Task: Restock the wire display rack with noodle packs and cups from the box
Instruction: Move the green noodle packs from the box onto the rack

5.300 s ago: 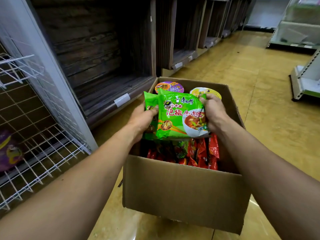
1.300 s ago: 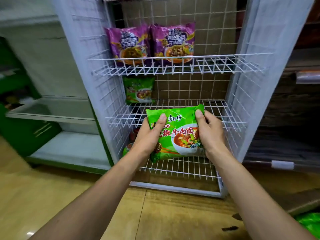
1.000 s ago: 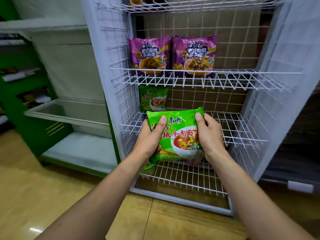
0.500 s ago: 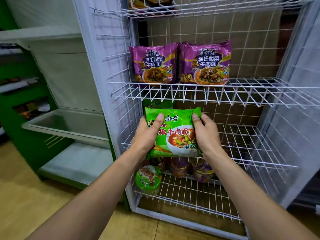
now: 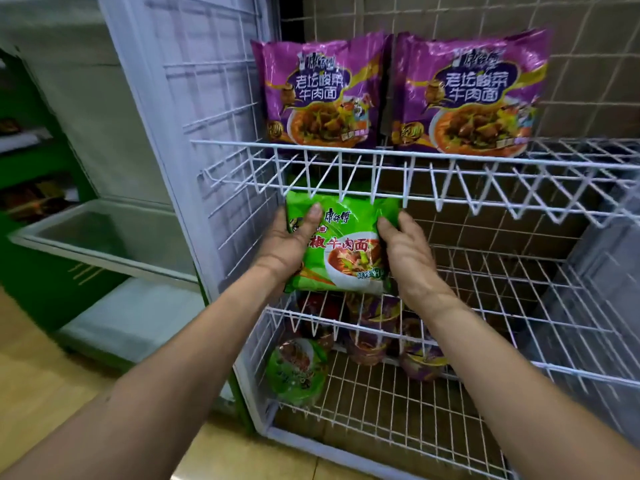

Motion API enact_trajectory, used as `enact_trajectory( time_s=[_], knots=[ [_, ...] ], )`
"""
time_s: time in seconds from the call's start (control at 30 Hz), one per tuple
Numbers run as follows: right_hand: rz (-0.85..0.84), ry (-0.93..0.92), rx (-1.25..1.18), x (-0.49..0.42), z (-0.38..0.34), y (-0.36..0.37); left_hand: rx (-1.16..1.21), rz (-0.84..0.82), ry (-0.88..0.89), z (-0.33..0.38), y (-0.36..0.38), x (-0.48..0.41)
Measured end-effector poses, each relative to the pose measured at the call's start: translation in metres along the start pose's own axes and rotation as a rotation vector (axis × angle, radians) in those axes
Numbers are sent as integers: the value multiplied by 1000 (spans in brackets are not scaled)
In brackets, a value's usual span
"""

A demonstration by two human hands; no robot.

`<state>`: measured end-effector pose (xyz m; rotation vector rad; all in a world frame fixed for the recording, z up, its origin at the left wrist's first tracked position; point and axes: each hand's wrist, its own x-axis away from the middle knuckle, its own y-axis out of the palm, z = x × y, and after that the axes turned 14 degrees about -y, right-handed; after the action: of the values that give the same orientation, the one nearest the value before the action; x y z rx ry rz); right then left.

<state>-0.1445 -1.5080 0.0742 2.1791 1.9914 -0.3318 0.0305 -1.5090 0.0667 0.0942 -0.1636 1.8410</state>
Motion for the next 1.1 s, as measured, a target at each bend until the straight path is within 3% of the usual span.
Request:
enact_trajectory(
  time_s=[0.5,0.63,0.8,1.1],
  knots=[
    [-15,16,37,-48,26,48,-19,73,9,-13,-4,-79],
    [-88,18,109,-52,29,56,-26,76,-19,-9,-2,-94],
    [-180,18,222,-56,36,53,-102,58,-44,-12,-3,-96],
    [-175,-29,248,-51,38,45,-207,115,-61,-26,-8,-88]
  ],
)
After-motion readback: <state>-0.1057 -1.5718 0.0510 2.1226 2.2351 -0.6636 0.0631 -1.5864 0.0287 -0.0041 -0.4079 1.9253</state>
